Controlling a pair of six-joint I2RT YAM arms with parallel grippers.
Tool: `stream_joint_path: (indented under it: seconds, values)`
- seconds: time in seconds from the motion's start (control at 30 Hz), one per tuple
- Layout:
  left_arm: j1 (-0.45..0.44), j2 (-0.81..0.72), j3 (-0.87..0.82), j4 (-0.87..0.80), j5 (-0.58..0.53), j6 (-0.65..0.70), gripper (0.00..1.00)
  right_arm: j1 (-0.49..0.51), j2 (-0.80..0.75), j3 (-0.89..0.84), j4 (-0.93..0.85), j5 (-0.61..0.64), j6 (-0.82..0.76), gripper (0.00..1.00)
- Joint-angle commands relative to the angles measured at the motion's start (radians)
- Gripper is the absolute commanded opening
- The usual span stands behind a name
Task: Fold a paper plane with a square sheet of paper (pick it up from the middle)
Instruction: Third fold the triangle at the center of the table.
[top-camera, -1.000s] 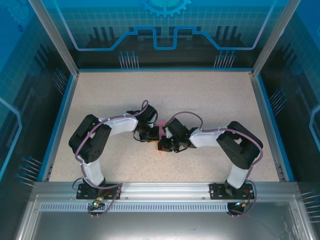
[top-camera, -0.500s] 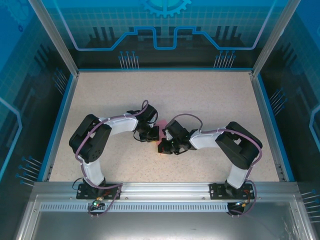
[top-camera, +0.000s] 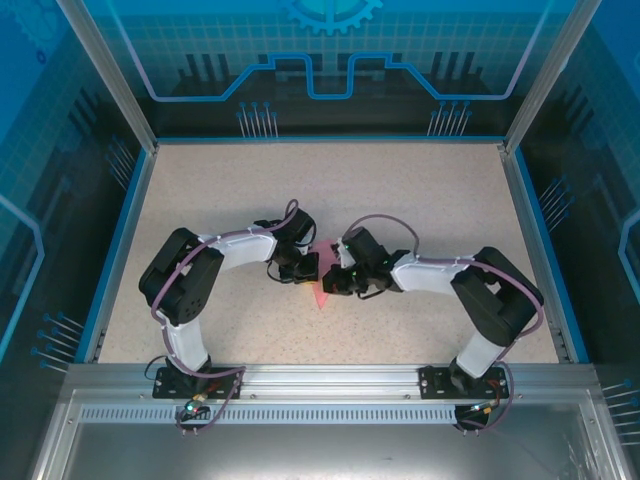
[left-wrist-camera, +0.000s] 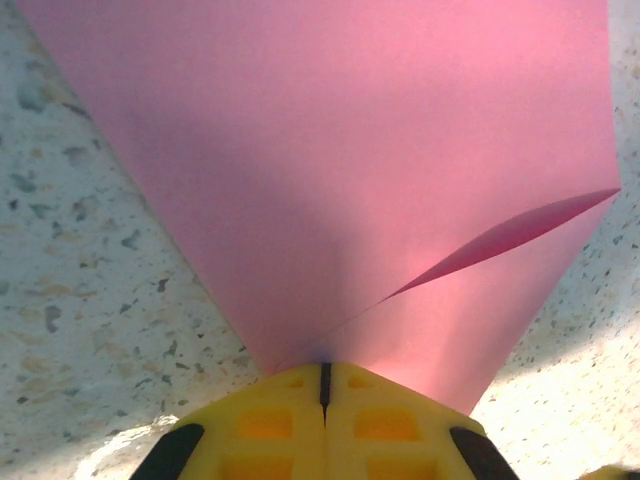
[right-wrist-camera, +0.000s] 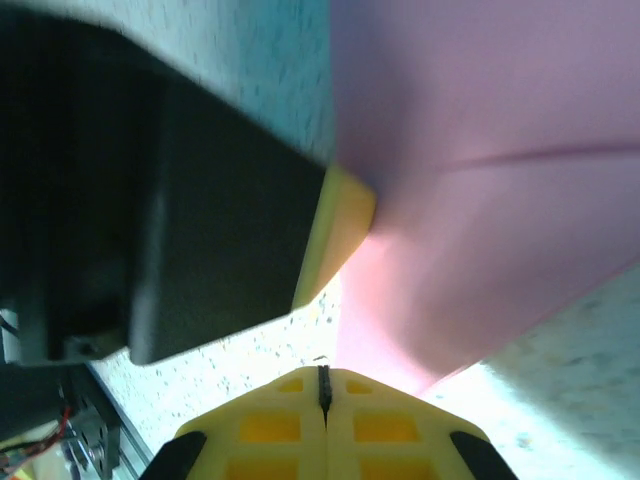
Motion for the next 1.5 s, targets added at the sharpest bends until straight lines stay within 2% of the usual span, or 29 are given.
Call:
stream_joint_path:
  seconds: [0.0,0.13,0.4,0.63,0.83,0.93,1.03,1.17,1.3,1.47]
  values:
    - [0.011,0.093,-0.005,0.028,-0.19,0.112,0.0,-0.062,-0.011,-0.002,-0.023,0.038,-0.029,0.03]
    - [0.019,0.086,0.012,0.069,-0.175,0.186,0.0,-0.102,0.028,0.024,0.004,0.032,-0.026,0.03]
    - [0.029,0.06,0.016,0.118,-0.095,0.292,0.0,-0.108,0.162,0.129,-0.021,0.029,-0.018,0.02]
    - [0.034,0.034,0.038,0.102,-0.075,0.328,0.0,-0.105,0.169,0.139,-0.085,0.107,-0.002,0.02]
    - [0.042,-0.047,0.037,0.118,-0.022,0.217,0.0,-0.057,0.164,0.09,-0.116,0.153,0.09,0.02]
    - [0.042,-0.105,0.014,0.124,-0.027,0.12,0.08,-0.009,0.155,0.085,-0.112,0.173,0.163,0.02]
    - [0.042,-0.173,-0.05,0.144,-0.046,0.022,0.11,0.032,0.143,0.085,-0.091,0.189,0.249,0.02]
    - [0.038,-0.256,-0.173,0.203,-0.025,-0.11,0.09,0.048,0.104,0.081,-0.035,0.199,0.302,0.03]
    - [0.029,-0.306,-0.275,0.281,0.021,-0.212,0.02,0.035,0.07,0.059,-0.005,0.189,0.269,0.03]
    - [0.025,-0.306,-0.324,0.368,0.089,-0.274,0.0,0.028,0.085,0.059,0.048,0.127,0.252,0.04]
